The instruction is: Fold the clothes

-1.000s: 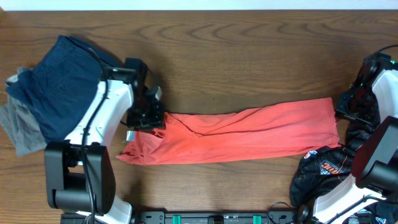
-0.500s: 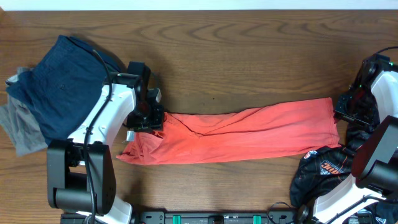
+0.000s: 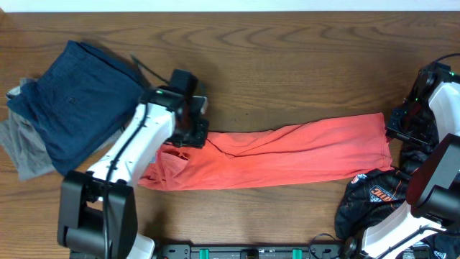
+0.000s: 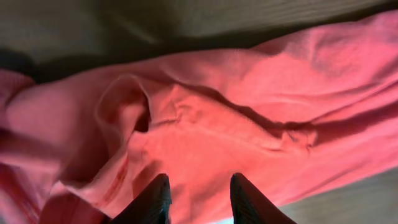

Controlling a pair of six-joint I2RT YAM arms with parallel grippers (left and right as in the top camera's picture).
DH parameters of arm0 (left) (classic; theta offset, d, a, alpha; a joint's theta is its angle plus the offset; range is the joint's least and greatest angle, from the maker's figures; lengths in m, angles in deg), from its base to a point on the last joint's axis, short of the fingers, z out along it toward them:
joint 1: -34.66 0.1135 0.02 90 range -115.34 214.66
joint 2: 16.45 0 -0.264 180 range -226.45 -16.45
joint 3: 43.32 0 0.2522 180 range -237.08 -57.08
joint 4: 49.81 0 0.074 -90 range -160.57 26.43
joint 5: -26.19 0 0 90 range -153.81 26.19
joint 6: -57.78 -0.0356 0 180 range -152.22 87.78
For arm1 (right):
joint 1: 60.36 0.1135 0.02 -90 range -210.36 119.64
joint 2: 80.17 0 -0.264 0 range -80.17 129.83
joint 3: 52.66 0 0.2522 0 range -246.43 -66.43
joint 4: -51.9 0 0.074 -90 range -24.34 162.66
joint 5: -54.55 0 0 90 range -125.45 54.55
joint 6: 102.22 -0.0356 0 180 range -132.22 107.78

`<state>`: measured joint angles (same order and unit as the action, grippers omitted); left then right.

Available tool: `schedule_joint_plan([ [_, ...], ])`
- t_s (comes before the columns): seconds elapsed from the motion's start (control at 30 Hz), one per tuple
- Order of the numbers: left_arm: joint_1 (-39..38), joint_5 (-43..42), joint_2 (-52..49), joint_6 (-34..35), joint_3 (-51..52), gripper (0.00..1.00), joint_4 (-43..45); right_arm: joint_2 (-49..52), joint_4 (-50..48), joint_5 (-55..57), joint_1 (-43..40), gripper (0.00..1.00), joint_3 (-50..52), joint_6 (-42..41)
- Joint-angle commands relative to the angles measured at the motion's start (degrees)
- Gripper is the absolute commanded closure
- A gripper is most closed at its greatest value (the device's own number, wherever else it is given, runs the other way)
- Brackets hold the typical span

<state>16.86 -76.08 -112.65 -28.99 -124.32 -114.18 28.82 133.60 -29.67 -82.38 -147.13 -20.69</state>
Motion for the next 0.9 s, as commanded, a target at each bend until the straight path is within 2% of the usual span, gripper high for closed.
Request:
schedule_joint_plan([
  [0.0, -0.3, 7.3, -2.2, 0.3, 0.0, 0.66, 1.2, -1.1, 0.2, -0.3, -0.4, 0.63, 0.3, 0.4],
  [0.3, 1.2, 8.5, -7.6, -0.4, 0.0, 0.66, 6.4, -1.1, 0.4, -0.3, -0.4, 0.63, 0.3, 0.4],
  [0.6, 1.1, 5.4, -8.1, -0.6, 0.3, 0.67, 5.4, -1.1, 0.4, -0.3, -0.4, 0.63, 0.3, 0.4],
  [0.87, 1.1, 5.2, -8.3, -0.6, 2.5, 0.81, 5.8, -1.1, 0.4, -0.3, -0.4, 0.64, 0.3, 0.4],
])
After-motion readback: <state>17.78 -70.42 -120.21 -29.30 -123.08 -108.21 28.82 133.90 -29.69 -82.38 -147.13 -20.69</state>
